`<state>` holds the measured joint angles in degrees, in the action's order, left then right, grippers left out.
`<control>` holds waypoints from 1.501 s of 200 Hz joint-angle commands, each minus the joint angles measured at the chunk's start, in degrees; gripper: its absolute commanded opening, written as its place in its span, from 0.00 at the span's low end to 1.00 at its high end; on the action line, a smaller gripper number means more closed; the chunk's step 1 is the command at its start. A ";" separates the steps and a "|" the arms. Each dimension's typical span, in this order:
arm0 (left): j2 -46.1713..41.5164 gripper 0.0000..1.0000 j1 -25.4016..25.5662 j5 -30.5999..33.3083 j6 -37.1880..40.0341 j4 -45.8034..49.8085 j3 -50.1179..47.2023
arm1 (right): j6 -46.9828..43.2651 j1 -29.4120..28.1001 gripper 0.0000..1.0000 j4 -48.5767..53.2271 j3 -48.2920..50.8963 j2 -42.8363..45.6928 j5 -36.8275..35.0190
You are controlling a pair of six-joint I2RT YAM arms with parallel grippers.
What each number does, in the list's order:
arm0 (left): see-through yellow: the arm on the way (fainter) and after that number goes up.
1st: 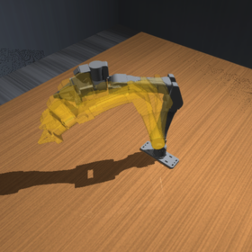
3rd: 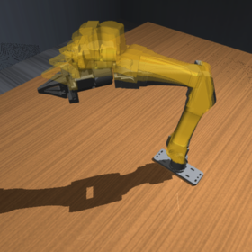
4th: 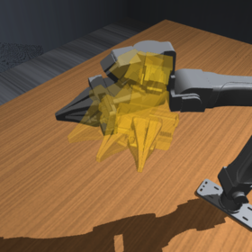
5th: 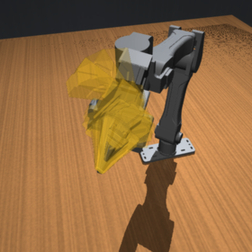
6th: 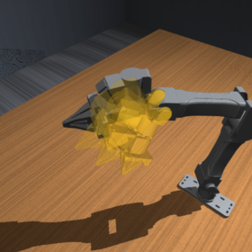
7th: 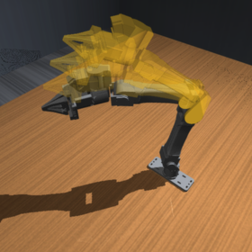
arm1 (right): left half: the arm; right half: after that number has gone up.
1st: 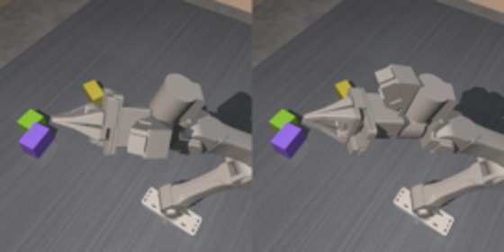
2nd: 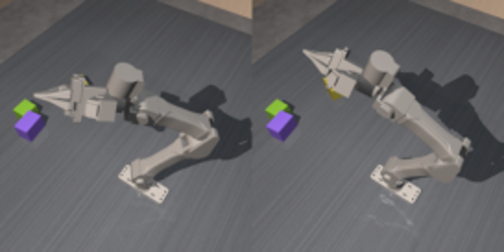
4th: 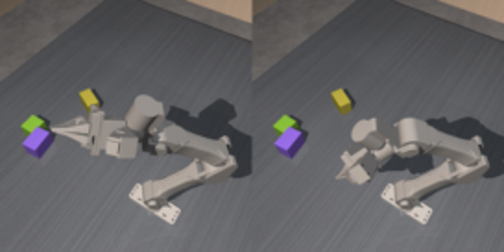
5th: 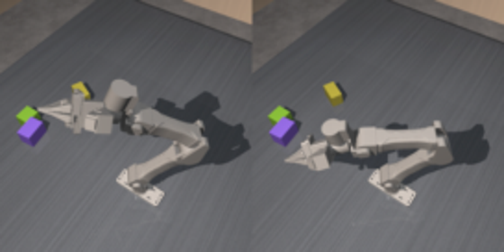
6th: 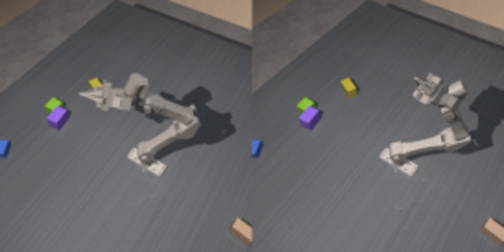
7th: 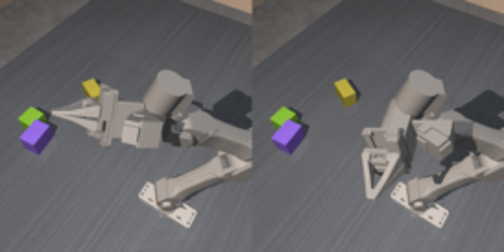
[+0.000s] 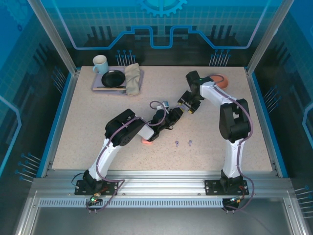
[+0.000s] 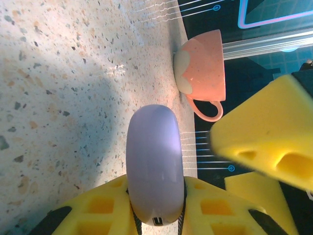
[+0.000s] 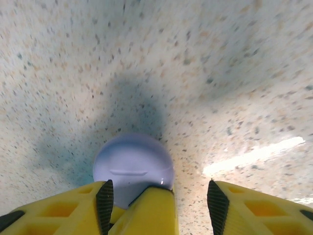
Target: Insert the wireless bluetooth earbuds into the charging case
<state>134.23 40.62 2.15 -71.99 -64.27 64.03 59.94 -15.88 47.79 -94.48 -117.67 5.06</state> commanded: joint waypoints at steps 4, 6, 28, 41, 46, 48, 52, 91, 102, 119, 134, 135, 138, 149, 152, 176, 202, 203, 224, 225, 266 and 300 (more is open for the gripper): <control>0.35 0.20 -0.28 0.20 0.23 0.42 -0.22 | -0.87 2.90 0.58 1.25 -2.04 3.36 1.87; 0.33 0.21 -0.32 0.15 0.26 0.45 -0.27 | -0.88 3.01 0.58 1.19 -2.10 3.44 1.95; -0.62 0.21 -0.28 -1.79 1.17 1.03 -0.40 | -1.68 4.95 0.59 -0.27 -1.30 4.31 3.38; -1.83 0.21 -0.51 -4.24 2.25 1.77 -0.65 | -2.95 5.96 0.60 -2.30 0.27 5.05 4.59; -2.35 0.20 -0.55 -5.39 2.77 2.18 -0.79 | -3.62 6.26 0.61 -3.04 1.05 5.48 4.95; -2.52 0.20 -0.65 -5.86 2.94 2.34 -0.82 | -3.94 6.47 0.61 -3.71 1.40 5.64 5.18; -2.92 0.21 -0.77 -7.11 3.45 2.79 -0.79 | -4.60 6.72 0.61 -4.91 2.22 6.01 5.71; -6.45 0.20 -2.11 -18.95 8.56 6.54 -0.41 | -10.52 8.61 0.63 -13.94 10.18 11.38 9.15; -7.49 0.20 -2.64 -22.56 10.36 7.89 -0.31 | -11.52 9.19 0.63 -16.54 12.85 12.91 10.38; -9.49 0.20 -3.38 -27.66 13.68 10.82 0.15 | -12.92 10.08 0.63 -20.44 16.53 15.13 12.76; -11.41 0.20 -3.76 -31.50 17.11 15.11 0.70 | -14.34 10.56 0.63 -23.05 19.32 16.57 14.67; -11.47 0.20 -3.78 -31.77 17.21 15.39 0.76 | -14.46 10.58 0.63 -23.20 19.50 16.76 14.78; -11.72 0.21 -3.87 -32.42 17.79 16.12 1.00 | -14.69 10.68 0.63 -23.71 19.94 17.03 15.05; -12.47 0.21 -4.16 -35.41 19.59 18.37 1.97 | -15.56 10.69 0.63 -25.50 22.10 18.09 16.02; -12.57 0.21 -4.23 -36.14 20.00 19.18 2.28 | -15.69 10.67 0.63 -26.12 22.70 18.31 16.44; -12.96 0.21 -4.83 -39.95 21.65 22.52 4.24 | -15.94 10.69 0.63 -32.55 27.93 20.16 19.64; -13.45 0.21 -5.36 -41.24 22.76 24.77 5.21 | -16.07 10.35 0.64 -37.15 32.43 21.30 21.97; -13.46 0.21 -5.41 -41.25 22.77 24.83 5.22 | -16.08 10.39 0.64 -37.24 32.60 21.32 21.99; -13.74 0.21 -5.99 -41.65 23.02 25.21 5.24 | -16.53 10.38 0.64 -39.02 35.54 22.51 22.44; -13.74 0.21 -6.04 -41.68 23.03 25.27 5.28 | -16.57 10.36 0.64 -39.05 35.70 22.58 22.40; -14.46 0.21 -6.69 -42.14 23.82 26.07 4.64 | -18.11 10.92 0.63 -39.97 39.58 25.08 22.68; -14.75 0.21 -7.05 -42.80 24.15 26.56 4.59 | -18.09 11.07 0.63 -41.46 41.29 26.00 23.92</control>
<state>122.65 34.06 -38.46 -49.80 -38.59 68.03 43.16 -5.82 8.54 -54.48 -93.19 26.65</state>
